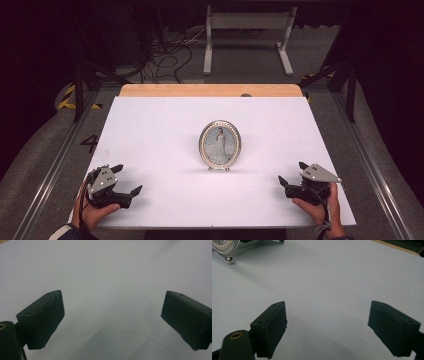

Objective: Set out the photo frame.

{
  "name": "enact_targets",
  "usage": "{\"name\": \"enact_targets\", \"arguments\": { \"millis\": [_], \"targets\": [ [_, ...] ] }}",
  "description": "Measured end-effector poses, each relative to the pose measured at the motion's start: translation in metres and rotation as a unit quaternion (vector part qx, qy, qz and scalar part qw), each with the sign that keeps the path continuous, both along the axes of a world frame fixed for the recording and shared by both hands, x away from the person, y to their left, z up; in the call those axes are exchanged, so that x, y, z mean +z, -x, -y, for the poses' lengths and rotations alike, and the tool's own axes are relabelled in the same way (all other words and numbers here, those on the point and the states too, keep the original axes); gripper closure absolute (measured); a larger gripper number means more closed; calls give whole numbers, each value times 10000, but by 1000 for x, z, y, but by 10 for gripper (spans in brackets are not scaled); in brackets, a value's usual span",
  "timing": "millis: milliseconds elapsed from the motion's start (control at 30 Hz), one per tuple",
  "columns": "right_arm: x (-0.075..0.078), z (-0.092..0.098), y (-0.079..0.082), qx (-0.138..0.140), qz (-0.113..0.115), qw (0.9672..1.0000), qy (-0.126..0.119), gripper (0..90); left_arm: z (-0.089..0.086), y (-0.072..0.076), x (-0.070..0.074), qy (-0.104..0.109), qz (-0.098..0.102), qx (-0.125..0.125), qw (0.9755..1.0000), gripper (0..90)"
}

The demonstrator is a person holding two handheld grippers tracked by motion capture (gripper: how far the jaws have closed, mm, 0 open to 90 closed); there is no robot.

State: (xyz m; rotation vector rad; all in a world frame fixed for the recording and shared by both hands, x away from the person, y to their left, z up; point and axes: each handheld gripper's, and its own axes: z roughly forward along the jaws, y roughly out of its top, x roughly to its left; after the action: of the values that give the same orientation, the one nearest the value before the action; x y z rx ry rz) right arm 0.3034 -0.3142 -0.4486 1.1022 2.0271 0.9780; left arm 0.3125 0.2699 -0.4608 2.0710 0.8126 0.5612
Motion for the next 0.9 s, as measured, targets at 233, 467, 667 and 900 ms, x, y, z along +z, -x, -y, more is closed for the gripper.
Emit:
{"name": "enact_targets", "arguments": {
  "millis": [233,467,667,900],
  "targets": [
    [1,-2,0,30,41,10000,60,150,0,-1,-1,-85,-26,39,10000,49],
    [0,3,-2,-16,33,10000,-2,148,1,-6,-2,-133,-39,21,9999,49],
    [-2,3,-4,79,-20,10000,0,149,1,-4,-3,-211,-45,13,9998,49],
    [-3,0,-4,105,-39,9999,36,151,1,-5,-3,-163,-45,48,9998,49]
  ]
}}
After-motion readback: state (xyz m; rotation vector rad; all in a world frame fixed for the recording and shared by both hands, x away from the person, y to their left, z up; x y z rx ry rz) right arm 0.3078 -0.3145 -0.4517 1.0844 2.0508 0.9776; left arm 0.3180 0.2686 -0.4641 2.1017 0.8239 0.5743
